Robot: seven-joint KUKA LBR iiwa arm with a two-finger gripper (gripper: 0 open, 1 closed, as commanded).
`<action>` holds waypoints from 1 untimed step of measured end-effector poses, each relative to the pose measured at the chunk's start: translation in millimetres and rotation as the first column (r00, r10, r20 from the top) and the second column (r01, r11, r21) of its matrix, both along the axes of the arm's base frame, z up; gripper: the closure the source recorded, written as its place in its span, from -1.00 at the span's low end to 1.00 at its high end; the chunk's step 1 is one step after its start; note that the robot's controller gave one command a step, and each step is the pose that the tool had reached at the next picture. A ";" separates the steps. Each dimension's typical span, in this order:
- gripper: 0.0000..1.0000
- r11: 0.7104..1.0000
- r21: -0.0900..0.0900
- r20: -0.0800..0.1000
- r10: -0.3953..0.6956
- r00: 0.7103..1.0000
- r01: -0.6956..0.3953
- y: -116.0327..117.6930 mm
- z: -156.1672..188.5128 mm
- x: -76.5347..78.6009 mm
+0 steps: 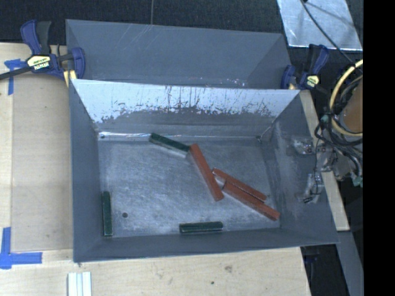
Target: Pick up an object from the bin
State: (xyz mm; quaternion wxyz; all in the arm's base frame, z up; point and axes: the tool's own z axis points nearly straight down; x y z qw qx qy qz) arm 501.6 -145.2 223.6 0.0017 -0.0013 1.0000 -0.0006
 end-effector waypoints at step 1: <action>-1.00 0.985 0.004 -0.006 0.171 0.985 -0.171 59.9 -157.5 23.3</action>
Offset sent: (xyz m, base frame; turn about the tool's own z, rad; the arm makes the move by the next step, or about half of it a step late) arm 0.0238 0.0582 -0.1536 -0.1704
